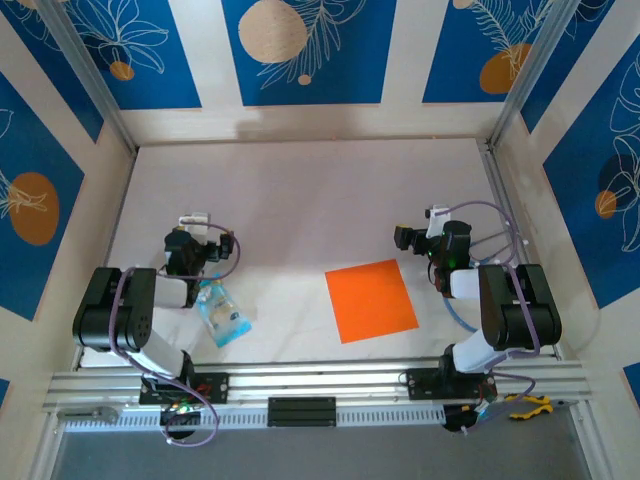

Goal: Fold a paper plane with a square sheet of paper (pick it up from the middle)
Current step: Move the square sheet of paper to the center of the table.

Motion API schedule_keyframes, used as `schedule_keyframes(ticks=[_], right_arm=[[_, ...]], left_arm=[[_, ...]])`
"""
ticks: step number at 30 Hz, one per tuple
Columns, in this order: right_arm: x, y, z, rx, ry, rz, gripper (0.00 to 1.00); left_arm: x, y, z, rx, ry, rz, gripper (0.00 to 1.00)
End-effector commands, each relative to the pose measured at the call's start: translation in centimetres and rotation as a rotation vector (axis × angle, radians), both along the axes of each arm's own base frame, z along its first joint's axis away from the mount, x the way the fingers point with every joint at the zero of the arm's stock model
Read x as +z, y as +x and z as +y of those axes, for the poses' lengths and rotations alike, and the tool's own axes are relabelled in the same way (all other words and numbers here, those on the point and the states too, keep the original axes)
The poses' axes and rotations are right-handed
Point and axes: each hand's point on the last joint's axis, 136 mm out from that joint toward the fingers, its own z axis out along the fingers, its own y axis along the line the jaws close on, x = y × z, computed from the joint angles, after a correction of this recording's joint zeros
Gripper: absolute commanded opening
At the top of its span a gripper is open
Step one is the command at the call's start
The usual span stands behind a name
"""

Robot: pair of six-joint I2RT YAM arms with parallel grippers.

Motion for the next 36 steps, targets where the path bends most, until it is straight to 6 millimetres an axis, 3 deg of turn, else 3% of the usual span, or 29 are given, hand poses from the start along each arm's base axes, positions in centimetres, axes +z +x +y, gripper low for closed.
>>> schedule_keyframes(ticks=[1, 28, 36], right_arm=[[1.4, 0.7, 0.0, 0.004, 0.000, -0.047, 0.99], [1.5, 0.7, 0.0, 0.009, 0.002, -0.052, 0.99], [2.4, 0.1, 1.2, 0.069, -0.013, -0.085, 0.99]], left_arm=[[0.9, 0.6, -0.6, -0.028, 0.000, -0.026, 1.00], [0.9, 0.5, -0.5, -0.028, 0.000, -0.028, 1.00], [2.4, -1.1, -0.7, -0.038, -0.004, -0.118, 1.00]])
